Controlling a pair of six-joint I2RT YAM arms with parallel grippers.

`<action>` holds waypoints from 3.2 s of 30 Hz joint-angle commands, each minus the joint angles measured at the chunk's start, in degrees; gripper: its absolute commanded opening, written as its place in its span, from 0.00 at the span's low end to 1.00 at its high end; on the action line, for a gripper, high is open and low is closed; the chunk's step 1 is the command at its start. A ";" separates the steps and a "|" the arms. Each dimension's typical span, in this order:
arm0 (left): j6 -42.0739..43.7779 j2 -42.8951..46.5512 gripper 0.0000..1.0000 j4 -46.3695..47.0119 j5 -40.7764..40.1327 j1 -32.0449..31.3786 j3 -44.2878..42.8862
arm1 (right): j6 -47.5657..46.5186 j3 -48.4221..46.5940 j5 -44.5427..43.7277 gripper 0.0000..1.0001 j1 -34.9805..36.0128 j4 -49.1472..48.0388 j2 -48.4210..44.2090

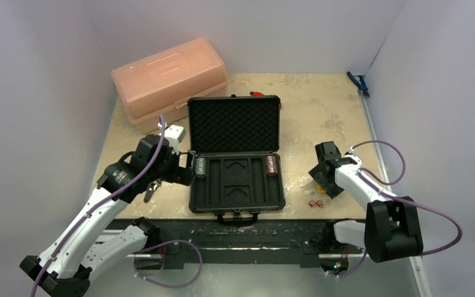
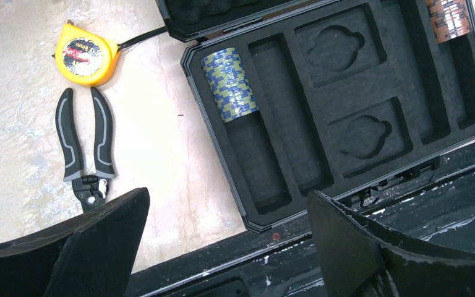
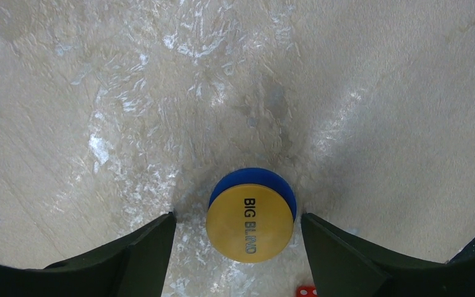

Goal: Pack up texas hold em set

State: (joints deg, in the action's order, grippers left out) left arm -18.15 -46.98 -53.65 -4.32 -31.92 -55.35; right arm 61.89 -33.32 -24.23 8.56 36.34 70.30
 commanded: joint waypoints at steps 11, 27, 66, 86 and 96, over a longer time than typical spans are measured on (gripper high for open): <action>1.54 -0.90 0.98 1.31 -1.92 0.19 0.49 | -0.20 0.62 1.13 0.57 -0.25 -1.79 0.62; 1.73 -1.36 0.98 1.14 -2.50 0.21 0.37 | -5.54 -1.21 2.33 0.35 -0.29 -3.63 -0.50; 1.88 -2.59 0.97 0.96 -3.86 0.42 0.24 | -15.49 -7.52 11.15 0.73 8.66 -6.50 8.74; 2.06 -2.77 0.97 0.98 -3.59 0.80 0.23 | -16.54 -7.05 11.94 0.38 9.17 -4.65 4.60; 2.07 -2.85 0.97 0.92 -3.51 0.85 0.33 | -17.70 -7.83 13.35 0.50 9.19 -5.53 4.38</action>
State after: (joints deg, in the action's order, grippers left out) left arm -17.12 -49.91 -53.69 -7.51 -31.51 -55.35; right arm 45.58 -39.97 -12.05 17.37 31.22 74.85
